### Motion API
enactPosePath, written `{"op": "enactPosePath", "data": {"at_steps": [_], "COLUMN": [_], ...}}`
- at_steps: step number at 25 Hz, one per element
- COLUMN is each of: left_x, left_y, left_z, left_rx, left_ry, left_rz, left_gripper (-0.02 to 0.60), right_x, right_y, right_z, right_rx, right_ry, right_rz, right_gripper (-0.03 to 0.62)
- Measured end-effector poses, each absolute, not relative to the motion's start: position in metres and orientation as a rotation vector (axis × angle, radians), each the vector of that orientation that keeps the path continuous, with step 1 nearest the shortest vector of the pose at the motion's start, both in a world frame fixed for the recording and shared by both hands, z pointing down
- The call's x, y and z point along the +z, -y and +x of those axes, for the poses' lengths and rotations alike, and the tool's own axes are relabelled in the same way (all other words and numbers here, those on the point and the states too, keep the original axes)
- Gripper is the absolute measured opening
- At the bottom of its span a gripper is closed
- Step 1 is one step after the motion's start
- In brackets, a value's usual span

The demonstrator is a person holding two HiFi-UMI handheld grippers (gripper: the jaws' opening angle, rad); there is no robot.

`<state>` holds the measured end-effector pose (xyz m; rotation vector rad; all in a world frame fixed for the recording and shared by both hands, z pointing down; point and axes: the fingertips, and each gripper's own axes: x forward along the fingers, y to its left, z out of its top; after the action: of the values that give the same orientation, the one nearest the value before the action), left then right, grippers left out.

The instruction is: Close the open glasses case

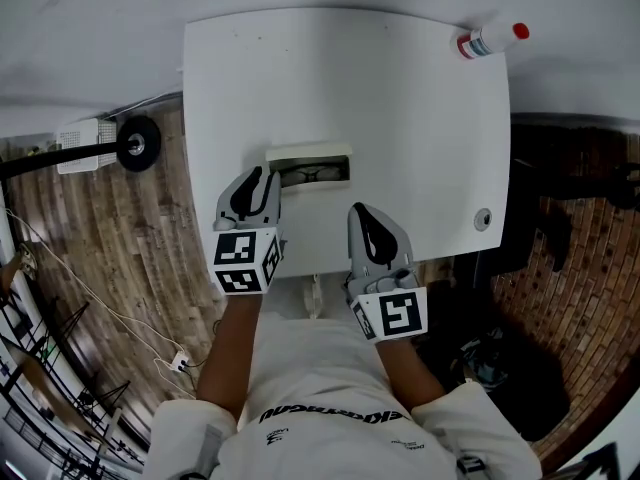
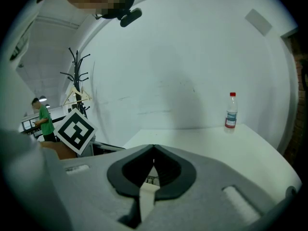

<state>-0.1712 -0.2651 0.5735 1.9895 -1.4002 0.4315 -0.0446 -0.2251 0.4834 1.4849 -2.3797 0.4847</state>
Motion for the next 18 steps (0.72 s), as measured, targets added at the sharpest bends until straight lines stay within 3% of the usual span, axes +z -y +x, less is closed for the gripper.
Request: {"op": "enactPosePath", "data": {"at_steps": [18], "left_x": [0.614], "left_y": [0.281], "left_z": [-0.176], "left_rx": [0.390], "left_ry": [1.293], "left_rz": [1.951], "left_gripper": [0.095], "right_x": [0.505], "right_y": [0.226], "right_z": [-0.050], "right_rx": [0.517], "right_ry": [2.339], "right_rz": [1.462], "right_gripper": [0.002]}}
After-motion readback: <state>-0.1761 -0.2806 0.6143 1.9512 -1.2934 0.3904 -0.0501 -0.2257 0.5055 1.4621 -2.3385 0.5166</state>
